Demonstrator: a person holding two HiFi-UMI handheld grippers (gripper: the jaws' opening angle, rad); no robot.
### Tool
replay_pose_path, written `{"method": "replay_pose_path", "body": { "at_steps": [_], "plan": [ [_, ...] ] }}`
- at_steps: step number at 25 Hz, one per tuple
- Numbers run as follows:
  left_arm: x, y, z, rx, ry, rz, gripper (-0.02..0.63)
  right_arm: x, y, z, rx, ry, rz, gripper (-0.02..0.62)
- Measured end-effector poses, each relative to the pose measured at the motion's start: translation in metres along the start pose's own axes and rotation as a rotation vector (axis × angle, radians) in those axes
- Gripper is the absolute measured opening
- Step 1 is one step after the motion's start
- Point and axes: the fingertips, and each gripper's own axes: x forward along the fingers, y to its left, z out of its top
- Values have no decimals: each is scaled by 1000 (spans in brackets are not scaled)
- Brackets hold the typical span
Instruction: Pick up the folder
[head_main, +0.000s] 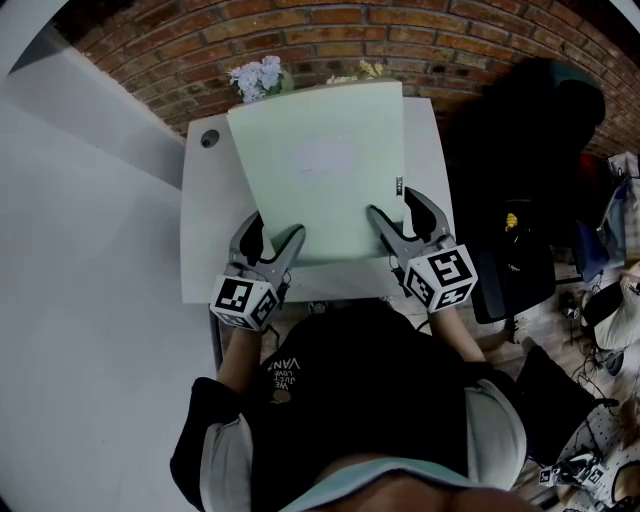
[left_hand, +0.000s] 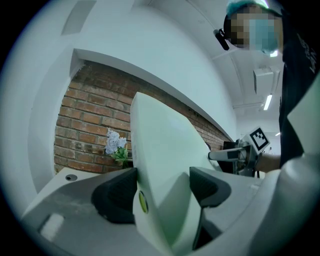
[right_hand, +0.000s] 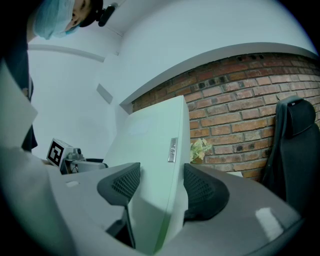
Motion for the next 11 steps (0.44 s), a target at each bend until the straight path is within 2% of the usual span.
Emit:
{"method": "replay_pose_path", "body": {
  "at_steps": [11],
  "plan": [
    [5, 3, 3, 1, -4, -1, 334, 4, -3, 3, 3, -3, -4, 264]
  ]
}}
